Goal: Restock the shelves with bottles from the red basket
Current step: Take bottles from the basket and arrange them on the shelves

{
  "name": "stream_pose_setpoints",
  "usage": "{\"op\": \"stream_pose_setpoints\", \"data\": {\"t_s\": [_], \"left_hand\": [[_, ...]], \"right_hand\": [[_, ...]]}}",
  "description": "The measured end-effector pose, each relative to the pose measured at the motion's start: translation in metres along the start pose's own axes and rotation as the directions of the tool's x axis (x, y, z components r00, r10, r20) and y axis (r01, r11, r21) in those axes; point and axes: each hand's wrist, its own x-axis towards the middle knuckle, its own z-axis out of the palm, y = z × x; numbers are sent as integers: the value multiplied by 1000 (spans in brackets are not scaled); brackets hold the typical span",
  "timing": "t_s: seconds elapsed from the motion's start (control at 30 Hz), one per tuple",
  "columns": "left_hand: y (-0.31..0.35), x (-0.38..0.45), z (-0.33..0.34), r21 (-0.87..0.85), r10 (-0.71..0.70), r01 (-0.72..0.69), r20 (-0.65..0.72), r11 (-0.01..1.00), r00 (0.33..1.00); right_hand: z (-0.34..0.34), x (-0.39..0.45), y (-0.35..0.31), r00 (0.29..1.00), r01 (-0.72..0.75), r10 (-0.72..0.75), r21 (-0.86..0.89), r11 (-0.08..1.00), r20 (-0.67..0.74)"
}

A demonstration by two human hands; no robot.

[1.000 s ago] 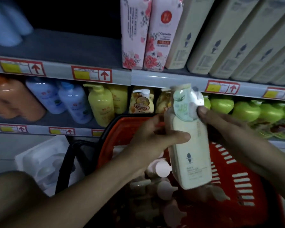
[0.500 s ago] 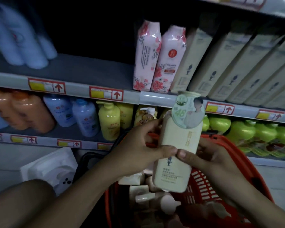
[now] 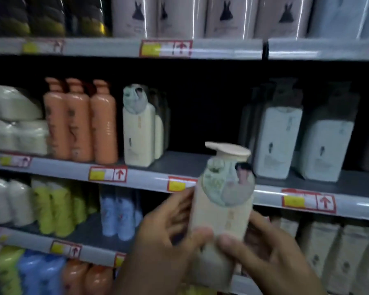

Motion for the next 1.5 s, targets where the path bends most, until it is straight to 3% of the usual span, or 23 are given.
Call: {"op": "stream_pose_setpoints", "data": {"t_s": [0.03, 0.13, 0.3, 0.47, 0.63, 0.7, 0.83, 1.0, 1.33, 1.5], "left_hand": [[18, 9, -7, 32, 103, -102, -44, 994, 994], [45, 56, -24, 127, 252, -241, -72, 962, 965], [30, 128, -32, 225, 314, -266, -211, 937, 926], [8, 171, -32, 298, 239, -169, -216, 939, 947], [-2, 185, -35, 342, 200, -115, -224, 932, 954], [-11, 183, -34, 401, 143, -48, -211, 915, 967], [-29, 184, -26, 514, 94, 94, -328, 853, 940], [-26, 207, -16, 610, 75, 178, -365, 772, 928], [-27, 261, -13, 705, -23, 288, -360, 648, 933], [-16, 250, -5, 636, -22, 277, -378, 720, 925]], "right_hand": [[3, 22, -14, 991, 24, -33, 66, 998, 128], [2, 85, -25, 974, 223, -219, -68, 972, 60], [5, 166, -20, 945, 325, -312, -178, 929, 99], [0, 216, 1, 982, 174, -156, -196, 965, 106], [-1, 235, 18, 998, 66, -64, -224, 972, 19], [-1, 233, 21, 997, 56, -70, -337, 940, -30], [-1, 225, 23, 991, -31, -55, -601, 798, -124], [6, 239, 28, 963, -184, 6, -640, 746, -270], [17, 284, 31, 945, -268, 88, -594, 759, -314], [4, 277, 26, 962, -248, 118, -606, 756, -247]]}}
